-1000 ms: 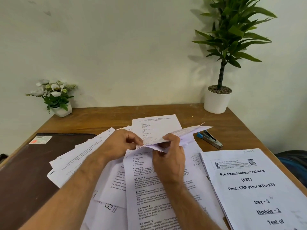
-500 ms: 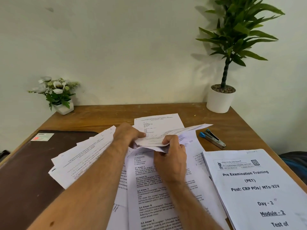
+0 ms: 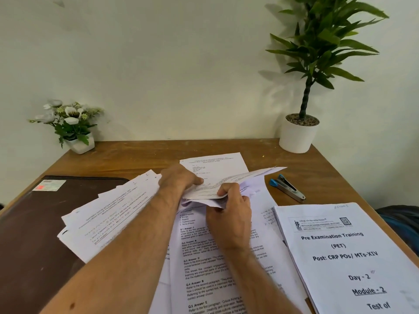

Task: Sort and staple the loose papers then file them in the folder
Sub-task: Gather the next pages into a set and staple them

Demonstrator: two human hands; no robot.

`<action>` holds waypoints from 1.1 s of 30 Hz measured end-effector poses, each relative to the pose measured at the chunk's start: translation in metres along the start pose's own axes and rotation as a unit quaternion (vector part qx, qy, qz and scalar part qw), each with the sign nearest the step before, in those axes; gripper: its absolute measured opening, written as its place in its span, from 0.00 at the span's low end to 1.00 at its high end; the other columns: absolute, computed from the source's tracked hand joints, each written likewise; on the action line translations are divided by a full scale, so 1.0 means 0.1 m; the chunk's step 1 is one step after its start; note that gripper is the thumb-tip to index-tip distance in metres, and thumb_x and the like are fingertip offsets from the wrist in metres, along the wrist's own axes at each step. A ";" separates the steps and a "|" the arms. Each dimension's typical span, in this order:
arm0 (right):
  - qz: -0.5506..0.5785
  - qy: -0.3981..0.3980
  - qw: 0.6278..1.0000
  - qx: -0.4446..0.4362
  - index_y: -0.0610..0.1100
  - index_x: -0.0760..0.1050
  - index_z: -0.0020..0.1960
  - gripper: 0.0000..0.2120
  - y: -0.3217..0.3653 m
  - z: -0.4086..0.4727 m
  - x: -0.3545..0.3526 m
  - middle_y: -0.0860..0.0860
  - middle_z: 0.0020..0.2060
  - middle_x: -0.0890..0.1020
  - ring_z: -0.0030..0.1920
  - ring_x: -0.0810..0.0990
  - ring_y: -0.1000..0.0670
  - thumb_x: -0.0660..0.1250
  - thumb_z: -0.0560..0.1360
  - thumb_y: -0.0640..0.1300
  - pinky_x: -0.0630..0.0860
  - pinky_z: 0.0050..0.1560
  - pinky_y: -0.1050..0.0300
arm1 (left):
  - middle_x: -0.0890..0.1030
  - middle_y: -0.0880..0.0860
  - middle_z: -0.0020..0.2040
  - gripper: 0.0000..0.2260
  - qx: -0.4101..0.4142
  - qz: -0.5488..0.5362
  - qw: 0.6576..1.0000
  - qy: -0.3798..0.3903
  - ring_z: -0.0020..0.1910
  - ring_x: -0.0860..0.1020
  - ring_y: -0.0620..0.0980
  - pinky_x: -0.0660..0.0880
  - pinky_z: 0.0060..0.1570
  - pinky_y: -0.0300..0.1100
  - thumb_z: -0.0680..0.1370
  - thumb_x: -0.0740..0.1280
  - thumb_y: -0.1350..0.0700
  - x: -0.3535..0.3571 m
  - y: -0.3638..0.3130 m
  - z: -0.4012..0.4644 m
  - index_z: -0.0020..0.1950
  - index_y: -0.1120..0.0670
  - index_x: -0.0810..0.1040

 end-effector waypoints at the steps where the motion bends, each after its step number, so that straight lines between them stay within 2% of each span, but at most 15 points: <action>1: 0.004 -0.002 1.000 -0.001 0.59 0.62 0.50 0.18 -0.01 0.00 -0.01 0.61 0.48 0.73 0.53 0.70 0.52 0.70 0.76 0.43 0.75 0.46 0.61 | 0.83 0.54 0.53 0.28 -0.001 0.008 1.000 -0.009 0.49 0.82 0.55 0.72 0.35 0.41 0.63 0.84 0.46 0.01 0.02 0.02 0.56 0.56 0.80; 3: 0.005 -0.008 1.000 -0.007 0.59 0.63 0.50 0.18 -0.01 0.01 -0.02 0.60 0.48 0.74 0.52 0.69 0.51 0.70 0.75 0.42 0.68 0.42 0.68 | 0.83 0.54 0.55 0.27 0.003 -0.048 0.999 -0.007 0.49 0.82 0.55 0.74 0.38 0.42 0.66 0.84 0.50 0.05 0.04 0.06 0.59 0.57 0.79; 4: 0.004 -0.016 1.000 -0.011 0.58 0.63 0.50 0.18 0.00 0.02 -0.02 0.60 0.47 0.74 0.52 0.70 0.51 0.70 0.75 0.42 0.66 0.41 0.68 | 0.83 0.53 0.54 0.22 0.014 -0.089 0.996 0.008 0.46 0.81 0.53 0.74 0.36 0.41 0.69 0.82 0.55 0.07 0.03 0.05 0.60 0.58 0.79; 6: 0.003 -0.032 0.999 -0.019 0.58 0.62 0.50 0.20 -0.01 0.00 -0.03 0.62 0.45 0.73 0.50 0.70 0.49 0.71 0.74 0.41 0.67 0.40 0.64 | 0.83 0.51 0.53 0.16 0.059 -0.152 0.986 0.030 0.42 0.81 0.47 0.75 0.30 0.38 0.74 0.77 0.61 0.10 -0.03 0.01 0.60 0.56 0.80; 9: 0.025 -0.056 0.998 -0.016 0.63 0.60 0.52 0.26 -0.07 -0.04 -0.05 0.64 0.43 0.71 0.48 0.70 0.48 0.73 0.72 0.40 0.66 0.42 0.58 | 0.86 0.50 0.50 0.14 0.151 -0.212 0.964 0.055 0.43 0.83 0.43 0.78 0.42 0.38 0.74 0.76 0.63 0.04 -0.16 -0.20 0.59 0.57 0.83; 12: 0.039 -0.061 0.997 -0.010 0.63 0.64 0.60 0.27 -0.08 -0.05 -0.07 0.61 0.45 0.72 0.49 0.71 0.48 0.72 0.72 0.39 0.64 0.39 0.63 | 0.86 0.49 0.45 0.10 0.240 -0.147 0.957 0.078 0.42 0.83 0.49 0.78 0.45 0.46 0.72 0.79 0.59 0.00 -0.21 -0.44 0.51 0.57 0.87; 14: 0.042 -0.054 0.998 -0.010 0.66 0.60 0.67 0.34 -0.06 -0.04 -0.06 0.62 0.49 0.71 0.51 0.72 0.50 0.72 0.73 0.39 0.71 0.42 0.67 | 0.87 0.48 0.48 0.09 0.261 -0.092 0.957 0.091 0.47 0.85 0.53 0.80 0.48 0.54 0.73 0.79 0.57 0.02 -0.13 -0.57 0.52 0.51 0.88; 16: 0.049 -0.059 0.997 -0.009 0.76 0.51 0.68 0.44 -0.06 -0.05 -0.07 0.64 0.52 0.69 0.55 0.74 0.51 0.74 0.73 0.39 0.79 0.49 0.59 | 0.87 0.43 0.47 0.09 0.278 -0.060 0.955 0.081 0.47 0.85 0.45 0.81 0.50 0.46 0.75 0.78 0.58 -0.01 -0.06 -0.66 0.53 0.48 0.88; 18: 0.038 -0.054 0.998 -0.011 0.82 0.41 0.66 0.52 -0.04 -0.06 -0.07 0.62 0.54 0.70 0.56 0.72 0.53 0.75 0.74 0.41 0.79 0.50 0.58 | 0.87 0.42 0.48 0.09 0.285 -0.040 0.956 0.061 0.48 0.83 0.42 0.79 0.50 0.43 0.76 0.77 0.59 -0.08 0.01 -0.71 0.53 0.48 0.88; 23: 0.006 -0.056 0.998 -0.035 0.82 0.34 0.66 0.55 -0.01 -0.04 -0.06 0.60 0.55 0.69 0.54 0.69 0.53 0.75 0.74 0.45 0.77 0.47 0.57 | 0.82 0.37 0.53 0.19 0.309 0.070 0.946 0.076 0.53 0.78 0.40 0.75 0.51 0.35 0.75 0.71 0.69 -0.10 0.01 -0.81 0.56 0.46 0.87; 26: -0.008 -0.050 0.998 -0.041 0.78 0.47 0.68 0.45 -0.01 -0.06 -0.04 0.59 0.60 0.75 0.57 0.71 0.51 0.75 0.74 0.46 0.77 0.49 0.57 | 0.83 0.36 0.50 0.21 0.269 0.036 0.958 0.091 0.51 0.79 0.37 0.71 0.46 0.28 0.76 0.65 0.70 -0.13 0.04 -0.84 0.52 0.46 0.88; 27: -0.007 -0.050 0.998 -0.031 0.76 0.52 0.65 0.39 -0.04 -0.06 -0.03 0.57 0.63 0.76 0.60 0.72 0.50 0.75 0.74 0.46 0.79 0.51 0.54 | 0.84 0.38 0.48 0.21 0.242 0.006 0.965 0.099 0.48 0.80 0.37 0.72 0.43 0.27 0.77 0.63 0.71 -0.13 0.05 -0.82 0.50 0.47 0.88; 29: 0.001 -0.046 0.999 -0.012 0.76 0.53 0.56 0.36 -0.09 -0.03 -0.03 0.53 0.63 0.77 0.62 0.73 0.48 0.75 0.74 0.46 0.80 0.54 0.51 | 0.86 0.43 0.48 0.21 0.197 -0.018 0.977 0.082 0.44 0.82 0.39 0.73 0.39 0.27 0.77 0.62 0.70 -0.16 0.06 -0.70 0.48 0.48 0.88; 31: 0.005 -0.043 0.999 -0.007 0.76 0.52 0.53 0.35 -0.15 -0.02 -0.05 0.52 0.62 0.76 0.61 0.72 0.51 0.74 0.74 0.46 0.78 0.54 0.54 | 0.85 0.47 0.55 0.16 0.156 0.041 0.987 -0.008 0.49 0.81 0.43 0.78 0.48 0.35 0.76 0.67 0.66 -0.32 0.10 -0.56 0.55 0.47 0.85; 33: 0.020 -0.050 0.999 -0.001 0.72 0.57 0.57 0.31 -0.21 0.00 -0.10 0.50 0.62 0.77 0.58 0.69 0.53 0.74 0.74 0.46 0.77 0.53 0.54 | 0.80 0.51 0.63 0.18 0.087 0.162 0.977 -0.107 0.60 0.77 0.52 0.75 0.61 0.49 0.75 0.72 0.55 -0.54 0.27 -0.45 0.65 0.46 0.80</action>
Point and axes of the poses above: each hand's wrist, its own z-axis towards the middle knuckle, its own x-axis out of the palm, y = z × x, the point moved 10 cm from there along z, towards the middle knuckle
